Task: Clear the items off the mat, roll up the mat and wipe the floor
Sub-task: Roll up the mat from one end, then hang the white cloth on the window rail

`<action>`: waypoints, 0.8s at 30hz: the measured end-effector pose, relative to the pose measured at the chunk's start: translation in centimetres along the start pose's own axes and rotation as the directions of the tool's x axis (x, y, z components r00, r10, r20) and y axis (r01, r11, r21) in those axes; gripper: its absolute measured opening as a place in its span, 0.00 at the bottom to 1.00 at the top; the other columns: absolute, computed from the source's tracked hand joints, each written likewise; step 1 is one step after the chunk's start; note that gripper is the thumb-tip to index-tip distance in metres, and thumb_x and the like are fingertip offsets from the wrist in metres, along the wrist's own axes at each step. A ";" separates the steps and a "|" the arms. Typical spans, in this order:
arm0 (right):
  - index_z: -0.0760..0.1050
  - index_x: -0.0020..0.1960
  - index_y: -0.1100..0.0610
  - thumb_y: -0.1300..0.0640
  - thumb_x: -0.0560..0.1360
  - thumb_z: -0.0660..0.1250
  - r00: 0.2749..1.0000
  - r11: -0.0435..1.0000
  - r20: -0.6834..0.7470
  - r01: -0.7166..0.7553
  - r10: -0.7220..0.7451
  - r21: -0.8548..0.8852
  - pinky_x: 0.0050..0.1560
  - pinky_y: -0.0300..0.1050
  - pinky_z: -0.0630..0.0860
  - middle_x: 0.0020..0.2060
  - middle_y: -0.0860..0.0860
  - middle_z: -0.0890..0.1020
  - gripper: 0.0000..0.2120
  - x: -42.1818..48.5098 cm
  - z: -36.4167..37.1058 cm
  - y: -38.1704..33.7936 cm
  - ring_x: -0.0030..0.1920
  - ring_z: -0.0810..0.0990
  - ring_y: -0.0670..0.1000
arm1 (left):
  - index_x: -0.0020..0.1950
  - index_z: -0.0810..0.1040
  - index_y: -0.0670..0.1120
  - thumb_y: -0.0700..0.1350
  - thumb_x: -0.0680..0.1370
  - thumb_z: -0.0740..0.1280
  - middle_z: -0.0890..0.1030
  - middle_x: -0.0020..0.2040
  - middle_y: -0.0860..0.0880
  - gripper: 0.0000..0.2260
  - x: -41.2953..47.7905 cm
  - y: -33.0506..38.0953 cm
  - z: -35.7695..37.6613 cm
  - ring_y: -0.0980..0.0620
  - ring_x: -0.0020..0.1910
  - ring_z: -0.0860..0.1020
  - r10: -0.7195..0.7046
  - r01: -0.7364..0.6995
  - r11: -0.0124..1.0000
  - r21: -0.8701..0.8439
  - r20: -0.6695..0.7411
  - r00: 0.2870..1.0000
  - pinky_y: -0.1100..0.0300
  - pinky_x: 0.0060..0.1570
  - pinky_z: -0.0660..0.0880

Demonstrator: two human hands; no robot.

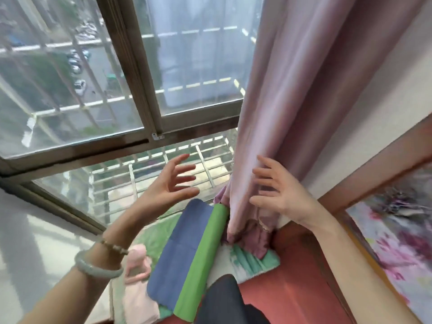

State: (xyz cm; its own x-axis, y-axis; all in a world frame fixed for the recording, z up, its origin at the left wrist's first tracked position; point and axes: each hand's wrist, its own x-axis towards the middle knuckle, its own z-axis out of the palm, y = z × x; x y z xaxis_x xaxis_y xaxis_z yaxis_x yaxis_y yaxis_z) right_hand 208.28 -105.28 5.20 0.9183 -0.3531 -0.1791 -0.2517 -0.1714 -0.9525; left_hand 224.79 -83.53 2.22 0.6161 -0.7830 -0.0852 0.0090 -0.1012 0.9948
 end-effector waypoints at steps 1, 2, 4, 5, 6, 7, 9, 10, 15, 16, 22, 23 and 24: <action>0.60 0.67 0.40 0.60 0.62 0.78 0.999 1.000 -0.041 0.012 -0.012 -0.010 0.60 0.44 0.74 0.63 0.47 0.73 0.42 -1.2 -0.6 -0.8 0.62 0.74 0.46 | 0.69 0.63 0.59 0.54 0.61 0.76 0.73 0.65 0.51 0.39 0.2 1.2 0.3 0.54 0.61 0.77 0.024 -0.024 1.000 0.000 0.049 0.999 0.61 0.53 0.76; 0.60 0.68 0.39 0.57 0.60 0.77 0.996 1.000 -0.085 0.018 -0.020 -0.020 0.60 0.44 0.74 0.63 0.47 0.73 0.43 -2.5 -1.0 -1.5 0.61 0.75 0.45 | 0.69 0.63 0.59 0.54 0.61 0.77 0.73 0.65 0.51 0.40 0.3 2.3 0.7 0.54 0.61 0.77 0.046 -0.047 0.999 0.001 0.096 0.994 0.61 0.53 0.76; 0.61 0.68 0.39 0.56 0.60 0.75 0.985 0.999 -0.172 0.033 -0.035 -0.016 0.59 0.43 0.75 0.63 0.46 0.73 0.42 -5.3 -1.7 -2.4 0.61 0.75 0.43 | 0.68 0.63 0.61 0.55 0.61 0.78 0.73 0.65 0.51 0.40 0.3 4.0 1.9 0.54 0.61 0.76 0.098 -0.100 0.995 0.001 0.196 0.976 0.61 0.54 0.76; 0.61 0.69 0.39 0.56 0.60 0.75 0.976 0.999 -0.213 0.038 -0.039 -0.012 0.58 0.41 0.75 0.63 0.46 0.73 0.42 -6.8 -2.0 -2.7 0.60 0.75 0.43 | 0.69 0.63 0.61 0.53 0.62 0.78 0.74 0.65 0.51 0.39 0.3 4.7 2.6 0.53 0.62 0.76 0.121 -0.125 0.992 -0.001 0.247 0.961 0.61 0.54 0.75; 0.60 0.69 0.40 0.56 0.61 0.75 0.966 0.999 -0.256 0.041 -0.042 -0.011 0.56 0.39 0.76 0.63 0.46 0.73 0.42 -8.5 -2.3 -3.0 0.60 0.76 0.42 | 0.69 0.62 0.61 0.50 0.64 0.78 0.74 0.65 0.51 0.39 0.3 5.4 3.5 0.53 0.62 0.76 0.135 -0.141 0.990 -0.002 0.294 0.946 0.61 0.54 0.75; 0.60 0.69 0.40 0.57 0.62 0.75 0.953 0.999 -0.299 0.044 -0.044 -0.006 0.55 0.37 0.76 0.63 0.46 0.73 0.42 -10.1 -2.5 -3.3 0.60 0.75 0.41 | 0.70 0.62 0.60 0.46 0.65 0.76 0.74 0.65 0.50 0.38 0.3 5.9 4.3 0.52 0.62 0.76 0.144 -0.151 0.988 -0.006 0.341 0.929 0.62 0.54 0.75; 0.60 0.67 0.37 0.56 0.62 0.75 0.920 0.999 -0.390 0.040 -0.037 -0.002 0.55 0.37 0.75 0.62 0.45 0.73 0.40 -13.7 -3.0 -3.5 0.60 0.75 0.40 | 0.70 0.62 0.59 0.46 0.64 0.77 0.74 0.65 0.49 0.39 0.2 7.0 6.3 0.51 0.63 0.76 0.161 -0.171 0.985 -0.018 0.438 0.885 0.61 0.54 0.75; 0.60 0.67 0.37 0.56 0.62 0.75 0.898 1.000 -0.440 0.027 -0.027 -0.005 0.57 0.38 0.75 0.63 0.45 0.73 0.40 -15.6 -3.3 -3.5 0.60 0.74 0.40 | 0.71 0.62 0.59 0.50 0.62 0.79 0.74 0.65 0.49 0.41 0.1 7.5 7.5 0.51 0.63 0.75 0.170 -0.184 0.983 -0.018 0.486 0.857 0.61 0.55 0.75; 0.57 0.73 0.41 0.57 0.67 0.76 0.760 0.999 -0.648 -0.034 0.049 0.036 0.55 0.36 0.75 0.65 0.45 0.72 0.42 -25.9 -4.6 -2.3 0.63 0.73 0.41 | 0.71 0.60 0.59 0.62 0.57 0.79 0.74 0.65 0.50 0.47 -0.8 9.7 15.5 0.54 0.61 0.76 0.189 -0.249 0.968 -0.015 0.695 0.694 0.62 0.55 0.75; 0.57 0.73 0.41 0.57 0.67 0.76 0.717 0.998 -0.694 -0.047 0.065 0.044 0.55 0.35 0.75 0.64 0.44 0.73 0.42 -28.1 -4.7 -2.0 0.63 0.73 0.41 | 0.71 0.60 0.58 0.61 0.58 0.79 0.74 0.65 0.50 0.46 -1.0 10.0 17.5 0.54 0.61 0.76 0.188 -0.254 0.967 -0.025 0.741 0.645 0.62 0.55 0.75; 0.57 0.71 0.39 0.60 0.68 0.75 0.419 0.985 -0.893 -0.115 0.166 0.130 0.61 0.44 0.75 0.63 0.43 0.73 0.41 -41.9 -4.9 0.0 0.62 0.73 0.40 | 0.70 0.61 0.61 0.56 0.62 0.78 0.73 0.66 0.51 0.41 -4.2 10.7 31.4 0.53 0.63 0.75 0.168 -0.273 0.959 -0.072 0.923 0.346 0.63 0.55 0.74; 0.57 0.71 0.39 0.59 0.68 0.75 0.370 0.983 -0.912 -0.117 0.175 0.141 0.61 0.44 0.75 0.63 0.43 0.73 0.40 -44.2 -4.8 0.4 0.62 0.73 0.40 | 0.70 0.60 0.61 0.56 0.62 0.78 0.73 0.66 0.50 0.41 -5.3 10.8 33.8 0.54 0.63 0.75 0.167 -0.282 0.956 -0.080 0.940 0.297 0.62 0.55 0.74; 0.58 0.70 0.38 0.59 0.68 0.75 0.318 0.982 -0.931 -0.117 0.180 0.150 0.61 0.45 0.75 0.63 0.42 0.73 0.40 -46.5 -4.6 0.9 0.62 0.73 0.41 | 0.71 0.60 0.61 0.58 0.61 0.78 0.73 0.66 0.51 0.43 -6.4 10.8 36.3 0.54 0.63 0.75 0.164 -0.288 0.954 -0.089 0.954 0.250 0.62 0.55 0.74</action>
State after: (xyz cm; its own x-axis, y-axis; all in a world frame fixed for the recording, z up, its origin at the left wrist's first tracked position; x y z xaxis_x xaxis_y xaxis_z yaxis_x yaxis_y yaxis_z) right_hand 163.89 -93.28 13.81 -0.0374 -0.9993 0.0003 -0.3084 0.0112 -0.9512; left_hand 192.35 -101.86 11.54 -0.5962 -0.7978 0.0895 -0.0985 0.1834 0.9781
